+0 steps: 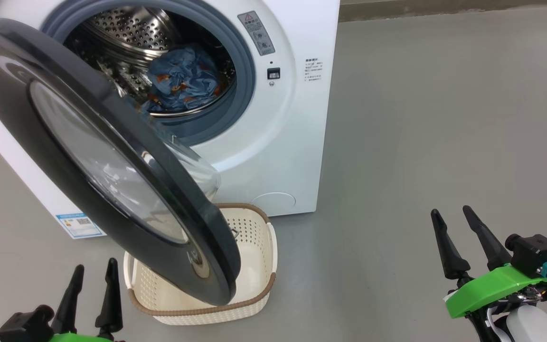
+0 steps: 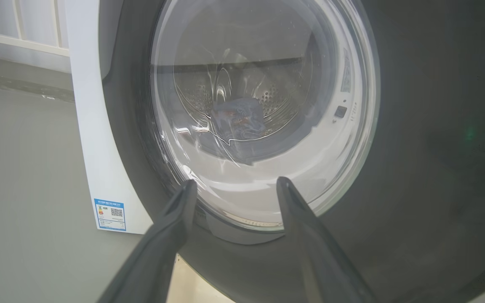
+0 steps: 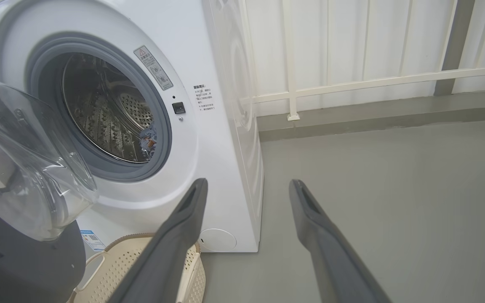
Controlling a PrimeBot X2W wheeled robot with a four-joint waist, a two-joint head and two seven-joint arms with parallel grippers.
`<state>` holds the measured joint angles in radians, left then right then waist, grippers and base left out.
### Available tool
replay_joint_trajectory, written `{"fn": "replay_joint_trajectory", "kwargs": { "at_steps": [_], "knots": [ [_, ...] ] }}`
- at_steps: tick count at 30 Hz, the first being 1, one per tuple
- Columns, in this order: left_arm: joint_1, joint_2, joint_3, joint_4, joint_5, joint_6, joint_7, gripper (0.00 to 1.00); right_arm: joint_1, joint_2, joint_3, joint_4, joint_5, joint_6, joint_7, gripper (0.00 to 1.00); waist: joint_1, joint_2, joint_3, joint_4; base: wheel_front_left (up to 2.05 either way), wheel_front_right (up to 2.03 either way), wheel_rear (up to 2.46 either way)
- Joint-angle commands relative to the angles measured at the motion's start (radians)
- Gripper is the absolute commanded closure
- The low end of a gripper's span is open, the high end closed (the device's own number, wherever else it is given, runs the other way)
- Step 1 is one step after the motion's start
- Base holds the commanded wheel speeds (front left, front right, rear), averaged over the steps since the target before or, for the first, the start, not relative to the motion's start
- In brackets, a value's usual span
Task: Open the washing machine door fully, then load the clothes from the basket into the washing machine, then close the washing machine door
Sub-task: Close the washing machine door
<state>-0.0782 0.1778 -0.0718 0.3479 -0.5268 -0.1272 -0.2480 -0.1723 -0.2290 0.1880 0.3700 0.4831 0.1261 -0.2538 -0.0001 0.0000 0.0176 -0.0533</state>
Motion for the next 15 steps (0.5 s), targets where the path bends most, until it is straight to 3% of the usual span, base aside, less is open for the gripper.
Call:
{"fn": "replay_joint_trajectory", "kwargs": {
  "at_steps": [1,2,4,5,6,15],
  "knots": [
    [-0.043,0.016,0.032,-0.024,0.006,-0.003,-0.014,0.00,-0.024,-0.018,0.018,-0.029,-0.009,0.005,-0.008,0.19,0.0001,0.0000,-0.001,0.002,0.00,0.00,0.00],
    [-0.043,0.015,0.031,-0.024,0.006,-0.003,-0.014,0.00,-0.024,-0.018,0.019,-0.032,-0.009,0.005,-0.008,0.42,0.0001,0.0000,-0.001,0.004,0.00,0.00,0.00],
    [-0.042,0.014,0.030,-0.025,0.006,-0.003,-0.014,0.00,-0.024,-0.020,0.021,-0.038,-0.010,0.005,-0.008,0.68,0.0001,0.0000,-0.002,0.008,0.00,0.00,0.00],
    [-0.042,0.014,0.029,-0.026,0.006,-0.003,-0.014,0.00,-0.026,-0.021,0.023,-0.041,-0.011,0.005,-0.008,0.91,0.0001,0.0000,-0.001,0.011,0.00,0.00,0.00],
    [-0.042,0.014,0.029,-0.027,0.006,-0.003,-0.014,0.00,-0.028,-0.022,0.026,-0.047,-0.013,0.005,-0.008,1.00,0.0001,0.0000,0.000,0.014,0.00,0.00,0.00],
    [-0.045,0.002,0.022,-0.034,0.008,-0.003,-0.014,0.00,-0.076,-0.036,0.039,-0.101,-0.034,0.005,-0.008,1.00,0.0001,0.0000,0.019,0.073,0.00,0.00,0.00]
  ]
}}
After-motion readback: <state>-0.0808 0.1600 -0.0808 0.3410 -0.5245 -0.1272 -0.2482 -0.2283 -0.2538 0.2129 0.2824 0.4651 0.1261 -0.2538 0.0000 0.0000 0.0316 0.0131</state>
